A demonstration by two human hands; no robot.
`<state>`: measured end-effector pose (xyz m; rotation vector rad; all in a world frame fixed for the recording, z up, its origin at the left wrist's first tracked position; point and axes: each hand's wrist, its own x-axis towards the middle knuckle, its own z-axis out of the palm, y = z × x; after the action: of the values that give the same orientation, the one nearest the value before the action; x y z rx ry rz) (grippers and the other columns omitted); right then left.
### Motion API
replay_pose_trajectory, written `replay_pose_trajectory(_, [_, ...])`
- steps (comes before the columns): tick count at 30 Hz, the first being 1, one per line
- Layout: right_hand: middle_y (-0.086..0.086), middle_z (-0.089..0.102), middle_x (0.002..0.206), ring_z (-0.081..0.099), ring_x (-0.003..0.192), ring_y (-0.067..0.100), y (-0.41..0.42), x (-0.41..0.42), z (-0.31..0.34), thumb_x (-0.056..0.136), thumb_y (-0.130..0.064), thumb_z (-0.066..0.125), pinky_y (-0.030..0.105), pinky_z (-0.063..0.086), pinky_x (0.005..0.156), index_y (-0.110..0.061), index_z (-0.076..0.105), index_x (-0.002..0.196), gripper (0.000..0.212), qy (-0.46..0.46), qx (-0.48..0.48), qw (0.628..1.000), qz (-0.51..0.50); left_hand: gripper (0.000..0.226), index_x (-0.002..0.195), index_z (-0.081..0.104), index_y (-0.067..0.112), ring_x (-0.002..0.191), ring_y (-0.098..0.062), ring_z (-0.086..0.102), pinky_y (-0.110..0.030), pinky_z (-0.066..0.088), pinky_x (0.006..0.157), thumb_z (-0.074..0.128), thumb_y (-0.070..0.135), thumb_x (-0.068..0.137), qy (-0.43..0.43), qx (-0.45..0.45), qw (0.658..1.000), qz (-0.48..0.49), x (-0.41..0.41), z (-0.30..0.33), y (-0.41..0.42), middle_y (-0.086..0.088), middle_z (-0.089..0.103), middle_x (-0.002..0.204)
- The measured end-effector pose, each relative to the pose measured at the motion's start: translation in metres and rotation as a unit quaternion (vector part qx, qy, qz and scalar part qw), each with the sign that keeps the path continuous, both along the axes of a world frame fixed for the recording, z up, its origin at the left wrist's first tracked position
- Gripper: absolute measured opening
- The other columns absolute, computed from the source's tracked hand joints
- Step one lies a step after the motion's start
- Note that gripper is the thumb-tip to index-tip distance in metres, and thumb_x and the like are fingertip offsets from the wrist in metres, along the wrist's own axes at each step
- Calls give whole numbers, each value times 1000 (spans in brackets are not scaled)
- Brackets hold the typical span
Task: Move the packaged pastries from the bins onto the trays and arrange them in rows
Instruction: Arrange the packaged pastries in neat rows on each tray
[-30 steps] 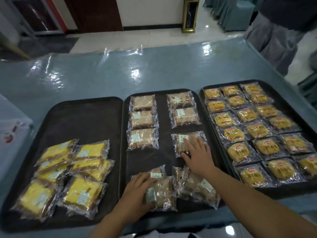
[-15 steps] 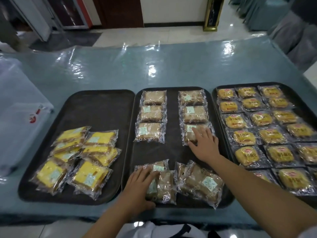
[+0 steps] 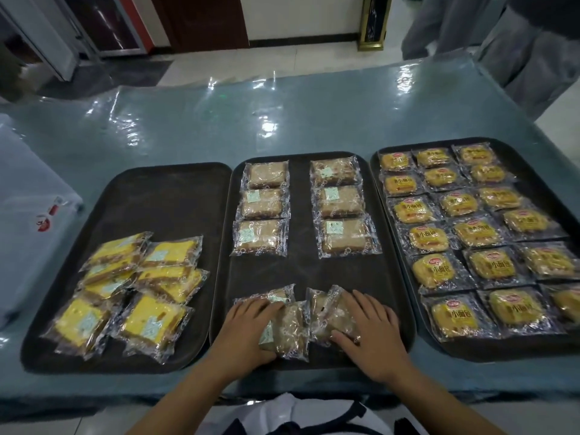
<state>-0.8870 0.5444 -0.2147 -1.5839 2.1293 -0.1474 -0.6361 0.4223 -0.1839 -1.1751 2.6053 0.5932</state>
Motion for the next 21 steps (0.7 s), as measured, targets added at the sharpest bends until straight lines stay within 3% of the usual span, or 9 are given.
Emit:
replay_pose_trajectory(8, [-8, 24, 160, 19, 148, 16, 9, -1, -9, 85, -82, 11, 45, 14, 118, -41, 11, 154, 81, -22, -62, 998, -20, 74, 143, 45, 36, 118, -13, 51, -30, 40, 105, 79, 34, 77, 49, 14, 996, 73, 4, 7, -36, 11, 55, 131])
replay_pose_trajectory(12, [-10, 15, 163, 9, 150, 14, 9, 1, -5, 85, -77, 20, 44, 8, 120, -41, 5, 155, 79, -25, -42, 999, -18, 67, 138, 51, 34, 110, -15, 57, -36, 49, 97, 80, 26, 79, 99, 24, 987, 127, -2, 11, -66, 9, 58, 122])
replay_pose_trajectory(16, [-10, 11, 164, 5, 151, 12, 8, 1, -1, 87, -73, 23, 41, 5, 121, -40, 2, 155, 78, -15, -30, 999, -14, 59, 135, 57, 29, 104, -19, 59, -37, 50, 92, 76, 21, 79, 110, -36, 984, 132, -14, 16, -94, 3, 64, 118])
replay_pose_trajectory(21, [-9, 11, 164, 5, 150, 12, 9, 3, 1, 88, -71, 26, 40, 4, 119, -40, 4, 155, 77, -13, -32, 999, -20, 58, 137, 55, 22, 122, -28, 54, -47, 40, 107, 70, 24, 81, 82, -103, 982, 134, -21, 7, -108, -3, 63, 129])
